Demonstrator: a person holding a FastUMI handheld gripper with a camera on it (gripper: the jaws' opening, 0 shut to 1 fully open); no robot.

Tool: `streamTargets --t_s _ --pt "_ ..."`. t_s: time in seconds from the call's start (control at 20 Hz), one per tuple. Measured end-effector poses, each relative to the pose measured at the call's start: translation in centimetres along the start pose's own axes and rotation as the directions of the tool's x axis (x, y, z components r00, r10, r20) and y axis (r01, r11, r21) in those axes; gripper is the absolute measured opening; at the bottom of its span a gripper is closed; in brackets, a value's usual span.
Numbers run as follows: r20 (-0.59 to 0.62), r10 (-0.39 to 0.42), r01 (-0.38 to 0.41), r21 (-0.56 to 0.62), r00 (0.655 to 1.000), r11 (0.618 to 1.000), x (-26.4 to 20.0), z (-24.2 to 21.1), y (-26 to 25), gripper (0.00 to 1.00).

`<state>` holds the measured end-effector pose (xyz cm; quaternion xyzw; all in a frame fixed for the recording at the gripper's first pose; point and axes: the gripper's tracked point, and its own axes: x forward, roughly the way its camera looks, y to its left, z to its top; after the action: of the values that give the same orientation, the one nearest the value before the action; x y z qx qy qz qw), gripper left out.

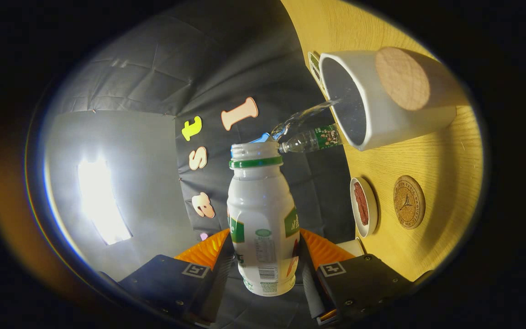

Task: Take the bottle from table, then pour the juice into the cup, finally place the bottle on the coaster

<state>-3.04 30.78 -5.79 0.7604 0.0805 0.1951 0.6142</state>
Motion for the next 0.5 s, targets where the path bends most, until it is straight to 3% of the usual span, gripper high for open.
streamTargets --t_s 0.5 --pt "-0.004 0.007 -0.007 0.031 1.0 0.999 -0.16 -0.18 0.35 0.73"
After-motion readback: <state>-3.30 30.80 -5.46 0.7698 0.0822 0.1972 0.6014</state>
